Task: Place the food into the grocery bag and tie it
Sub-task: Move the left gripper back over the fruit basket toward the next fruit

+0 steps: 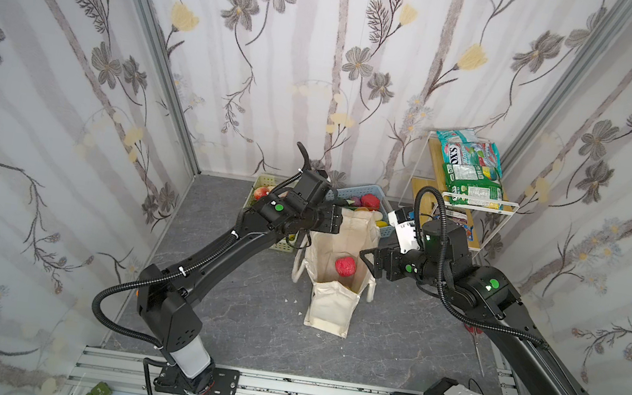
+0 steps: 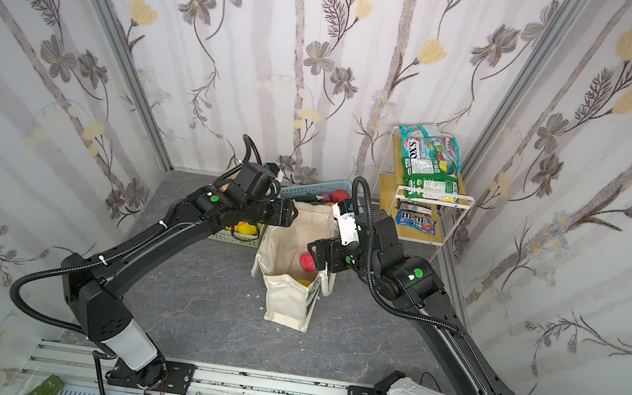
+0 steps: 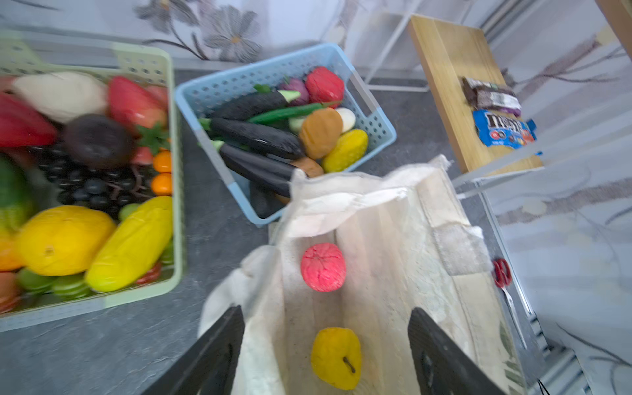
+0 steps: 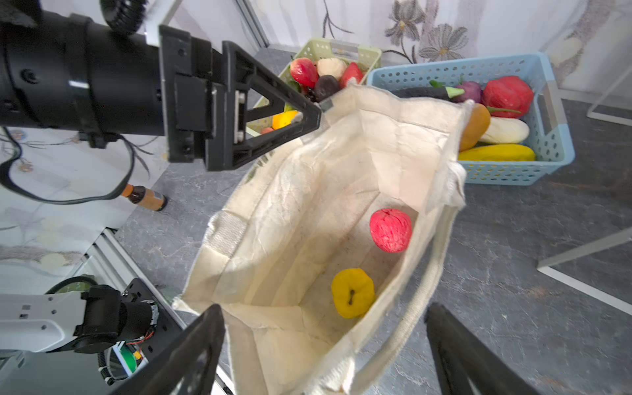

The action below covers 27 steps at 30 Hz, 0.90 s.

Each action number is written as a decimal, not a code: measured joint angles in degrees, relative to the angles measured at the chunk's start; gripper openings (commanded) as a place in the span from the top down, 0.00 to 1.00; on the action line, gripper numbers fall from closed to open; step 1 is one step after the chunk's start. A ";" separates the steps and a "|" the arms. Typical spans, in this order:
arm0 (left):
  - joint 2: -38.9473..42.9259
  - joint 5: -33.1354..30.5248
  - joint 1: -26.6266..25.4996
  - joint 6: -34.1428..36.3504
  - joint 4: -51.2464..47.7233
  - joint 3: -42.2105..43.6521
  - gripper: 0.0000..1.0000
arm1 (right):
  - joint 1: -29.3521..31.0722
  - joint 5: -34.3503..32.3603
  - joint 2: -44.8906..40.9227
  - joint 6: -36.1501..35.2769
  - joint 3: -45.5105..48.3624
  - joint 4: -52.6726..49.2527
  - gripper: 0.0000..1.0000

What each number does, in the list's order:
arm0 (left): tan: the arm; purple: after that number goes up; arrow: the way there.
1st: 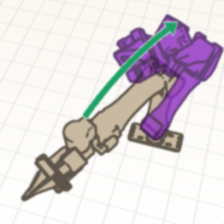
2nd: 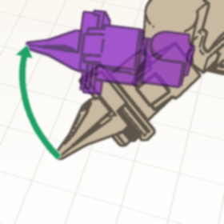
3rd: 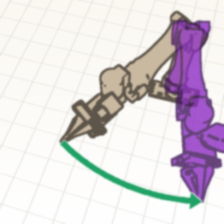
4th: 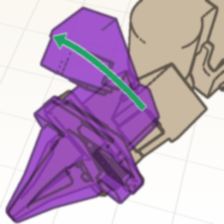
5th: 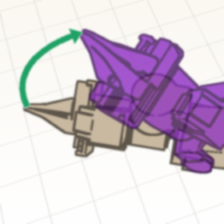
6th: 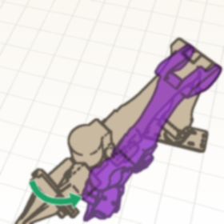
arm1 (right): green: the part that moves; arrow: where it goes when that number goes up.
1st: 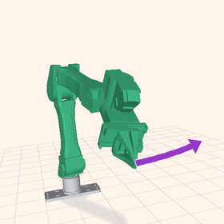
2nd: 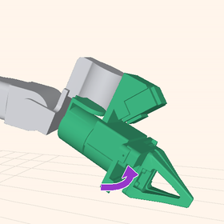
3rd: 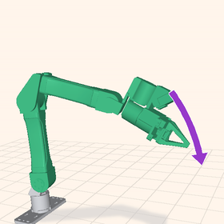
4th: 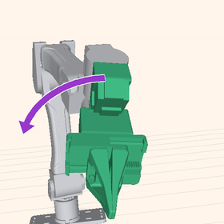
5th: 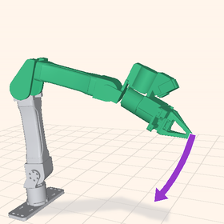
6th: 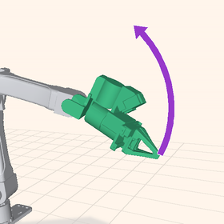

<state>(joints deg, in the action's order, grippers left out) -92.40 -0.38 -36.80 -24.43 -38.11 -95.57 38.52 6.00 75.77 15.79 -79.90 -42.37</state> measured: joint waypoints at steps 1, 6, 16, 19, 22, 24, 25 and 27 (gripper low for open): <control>0.66 -1.18 1.14 -0.02 -0.04 0.46 0.21 | 0.50 -0.37 0.63 0.35 -0.83 0.31 0.09; 2.62 -6.82 9.55 -0.24 0.70 4.79 0.24 | 2.27 -2.10 3.63 1.70 -4.59 2.23 0.09; -2.69 -11.56 20.13 0.46 2.27 8.94 0.28 | 6.60 -2.34 10.95 2.82 -11.30 3.69 0.09; -4.87 -11.52 22.18 0.70 3.28 9.18 0.27 | 7.78 -3.30 13.05 3.19 -13.81 3.80 0.09; -7.19 -11.32 23.43 1.16 4.39 9.22 0.25 | 8.48 -3.72 15.21 3.23 -16.55 3.87 0.09; -8.72 -10.38 23.65 1.66 5.09 9.09 0.24 | 8.48 -4.13 16.76 3.41 -18.12 4.44 0.10; -9.62 -9.99 23.80 1.70 5.46 9.01 0.23 | 8.48 -4.52 17.59 3.45 -18.60 4.68 0.09; -10.93 -9.51 24.04 1.73 5.92 8.87 0.23 | 8.72 -4.90 18.62 3.67 -18.80 4.46 0.10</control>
<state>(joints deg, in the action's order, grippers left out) -103.33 -9.89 -12.75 -22.70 -32.18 -86.70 47.24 1.10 94.39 19.46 -98.70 -37.91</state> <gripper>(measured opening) 0.768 0.906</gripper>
